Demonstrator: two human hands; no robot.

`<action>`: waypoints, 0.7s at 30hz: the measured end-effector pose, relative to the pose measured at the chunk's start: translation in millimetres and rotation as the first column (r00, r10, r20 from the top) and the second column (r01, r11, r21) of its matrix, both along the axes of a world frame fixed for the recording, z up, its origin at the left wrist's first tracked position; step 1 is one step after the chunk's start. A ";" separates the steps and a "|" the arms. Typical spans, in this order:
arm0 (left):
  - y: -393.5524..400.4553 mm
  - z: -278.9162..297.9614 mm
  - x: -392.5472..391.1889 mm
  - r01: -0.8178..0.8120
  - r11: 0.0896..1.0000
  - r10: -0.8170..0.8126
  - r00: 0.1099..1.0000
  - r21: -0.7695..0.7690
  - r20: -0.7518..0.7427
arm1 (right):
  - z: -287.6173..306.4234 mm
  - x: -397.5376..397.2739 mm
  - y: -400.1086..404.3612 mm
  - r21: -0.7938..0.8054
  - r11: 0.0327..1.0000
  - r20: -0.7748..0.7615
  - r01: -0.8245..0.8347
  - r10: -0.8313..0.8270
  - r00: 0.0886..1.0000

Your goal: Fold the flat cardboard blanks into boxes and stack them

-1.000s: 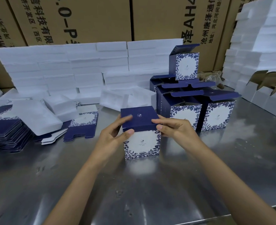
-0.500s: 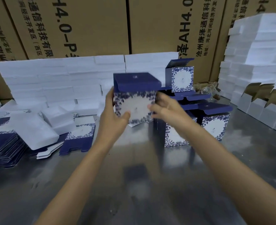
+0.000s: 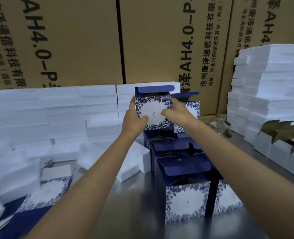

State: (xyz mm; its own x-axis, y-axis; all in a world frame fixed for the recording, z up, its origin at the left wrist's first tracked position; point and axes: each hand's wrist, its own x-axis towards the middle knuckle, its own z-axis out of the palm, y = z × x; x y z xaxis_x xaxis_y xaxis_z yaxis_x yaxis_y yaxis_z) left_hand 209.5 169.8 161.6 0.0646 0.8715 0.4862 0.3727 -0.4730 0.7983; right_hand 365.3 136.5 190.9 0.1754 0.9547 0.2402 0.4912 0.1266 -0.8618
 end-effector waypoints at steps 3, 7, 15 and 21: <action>30.7 -16.9 16.8 0.015 0.998 -0.017 0.999 -0.066 -0.029 | -19.3 11.8 26.9 -0.011 1.000 -0.036 0.018 -0.018 0.999; 52.2 -44.8 31.3 0.005 0.986 -0.013 0.999 -0.165 -0.044 | -47.1 24.5 48.3 -0.087 0.995 0.004 0.037 -0.037 0.999; 51.3 -56.9 31.4 0.039 0.975 -0.044 0.999 -0.217 -0.017 | -62.4 27.1 42.1 -0.171 0.985 0.095 -0.005 0.022 0.995; 15.7 -52.9 -0.3 0.014 0.970 -0.018 1.000 -0.245 -0.012 | -42.7 -14.2 2.4 -0.233 0.968 0.186 -0.096 0.141 0.972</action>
